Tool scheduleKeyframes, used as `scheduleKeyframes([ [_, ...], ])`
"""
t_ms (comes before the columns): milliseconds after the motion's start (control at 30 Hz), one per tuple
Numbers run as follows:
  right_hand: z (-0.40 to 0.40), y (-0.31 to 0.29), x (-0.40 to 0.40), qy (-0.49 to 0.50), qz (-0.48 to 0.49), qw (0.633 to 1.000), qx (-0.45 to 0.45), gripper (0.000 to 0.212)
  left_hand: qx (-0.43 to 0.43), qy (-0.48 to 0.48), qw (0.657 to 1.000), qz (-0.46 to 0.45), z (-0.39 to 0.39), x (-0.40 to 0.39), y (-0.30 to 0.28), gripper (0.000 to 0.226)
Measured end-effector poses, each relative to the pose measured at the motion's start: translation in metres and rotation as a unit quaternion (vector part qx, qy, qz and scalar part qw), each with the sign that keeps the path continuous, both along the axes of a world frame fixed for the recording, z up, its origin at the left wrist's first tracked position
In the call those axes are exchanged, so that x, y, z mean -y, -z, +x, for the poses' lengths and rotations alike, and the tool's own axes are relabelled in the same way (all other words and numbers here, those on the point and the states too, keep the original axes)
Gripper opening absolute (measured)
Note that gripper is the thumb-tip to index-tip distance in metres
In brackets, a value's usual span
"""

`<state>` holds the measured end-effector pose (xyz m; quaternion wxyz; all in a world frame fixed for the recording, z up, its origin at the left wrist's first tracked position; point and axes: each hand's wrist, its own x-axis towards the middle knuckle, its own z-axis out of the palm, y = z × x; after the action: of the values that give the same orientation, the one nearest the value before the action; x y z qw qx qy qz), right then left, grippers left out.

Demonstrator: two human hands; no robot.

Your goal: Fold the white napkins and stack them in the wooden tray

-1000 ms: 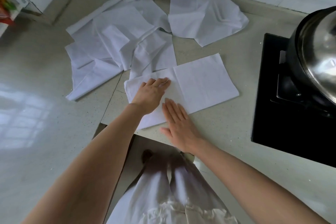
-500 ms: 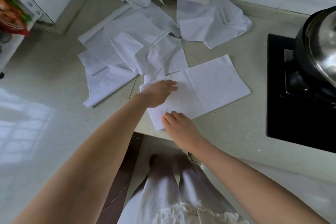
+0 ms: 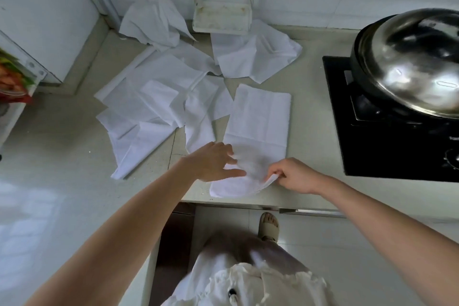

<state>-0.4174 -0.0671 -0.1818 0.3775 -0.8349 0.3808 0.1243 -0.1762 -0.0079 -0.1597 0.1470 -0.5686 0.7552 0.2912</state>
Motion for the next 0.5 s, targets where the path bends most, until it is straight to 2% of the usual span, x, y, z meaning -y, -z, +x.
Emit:
scheduleKeyframes([
  [100, -0.022, -0.016, 0.008, 0.051, 0.084, 0.995, -0.016, 0.016, -0.012, 0.019, 0.998, 0.057, -0.010, -0.006, -0.006, 0.082],
  [167, -0.034, -0.019, 0.010, 0.089, 0.123, 0.988, -0.003, 0.007, 0.000, 0.047, 0.998, 0.053, -0.015, -0.010, -0.006, 0.091],
  [233, -0.042, -0.022, 0.013, 0.136, 0.146, 0.980, 0.008, 0.011, -0.005, 0.051, 0.998, 0.042, -0.016, -0.013, -0.006, 0.097],
  [300, -0.047, -0.019, 0.016, 0.194, 0.176, 0.964, 0.031, 0.013, -0.018, 0.034, 0.999, 0.028, -0.015, -0.013, -0.003, 0.087],
  [400, -0.047, -0.013, 0.025, 0.285, 0.186, 0.937, 0.077, 0.018, -0.072, -0.111, 0.991, 0.018, -0.015, -0.002, 0.003, 0.048],
  [500, -0.039, -0.010, 0.041, 0.349, 0.094, 0.927, 0.101, 0.034, -0.172, -0.276, 0.946, 0.012, -0.019, 0.016, 0.004, 0.036],
])
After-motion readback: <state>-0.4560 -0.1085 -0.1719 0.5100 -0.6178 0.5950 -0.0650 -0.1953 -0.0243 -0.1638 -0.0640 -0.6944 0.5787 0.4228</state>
